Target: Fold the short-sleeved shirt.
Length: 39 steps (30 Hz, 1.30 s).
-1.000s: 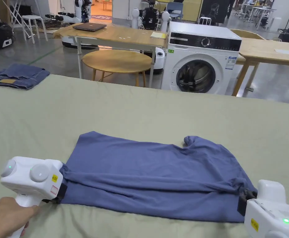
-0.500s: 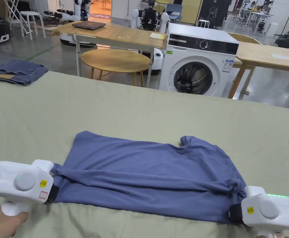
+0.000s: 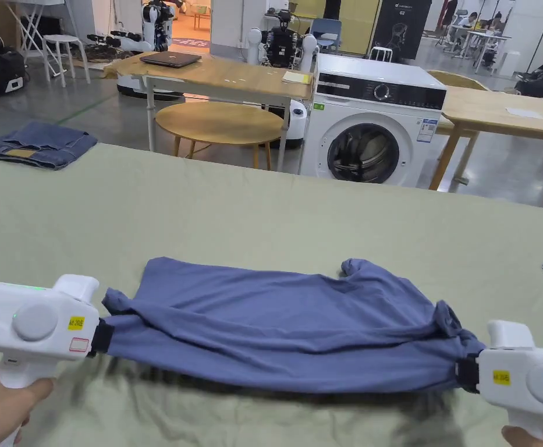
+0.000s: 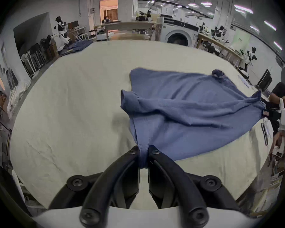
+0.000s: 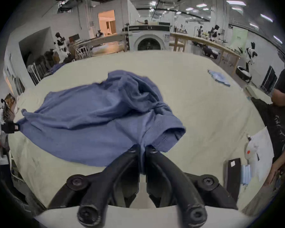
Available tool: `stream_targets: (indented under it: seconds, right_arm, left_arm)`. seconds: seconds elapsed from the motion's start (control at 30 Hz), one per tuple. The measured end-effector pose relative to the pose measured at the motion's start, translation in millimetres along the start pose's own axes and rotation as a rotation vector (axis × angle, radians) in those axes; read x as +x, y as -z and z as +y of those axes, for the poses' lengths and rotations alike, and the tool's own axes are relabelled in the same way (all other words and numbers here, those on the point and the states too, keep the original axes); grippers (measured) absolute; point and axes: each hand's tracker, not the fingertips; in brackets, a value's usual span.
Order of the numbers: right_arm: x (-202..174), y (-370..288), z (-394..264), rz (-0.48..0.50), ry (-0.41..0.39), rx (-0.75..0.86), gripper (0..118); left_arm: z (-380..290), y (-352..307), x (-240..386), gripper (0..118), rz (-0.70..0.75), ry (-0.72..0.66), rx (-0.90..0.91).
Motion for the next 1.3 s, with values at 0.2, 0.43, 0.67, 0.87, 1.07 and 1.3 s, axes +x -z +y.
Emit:
stream_targets:
  seconds: [0.2,0.43,0.67,0.87,1.07,1.3]
  right_arm:
    - [1,-43,-18,-0.007,-0.036,0.001,5]
    - [-6,-55,-91,-0.020,-0.080,-0.098,5]
    - [-10,-31,-142,-0.081,-0.081,-0.163,5]
    - [-9,-22,-146,-0.079,-0.047,-0.152,23]
    - [-29,-55,-113,-0.155,-0.059,0.062,65]
    - [-79,-80,-73,-0.088,-0.057,0.332,38]
  left_arm:
    - [-21,-36,-10,2,0.010,-0.014,0.029]
    - [-90,-38,-13,2,0.006,-0.014,-0.051]
    - [-133,-14,-8,2,0.027,0.002,-0.131]
    - [-133,0,-9,2,0.043,-0.040,-0.120]
    - [-108,-18,8,30,0.068,-0.032,-0.008]
    - [-77,-51,45,30,0.030,-0.012,0.304]
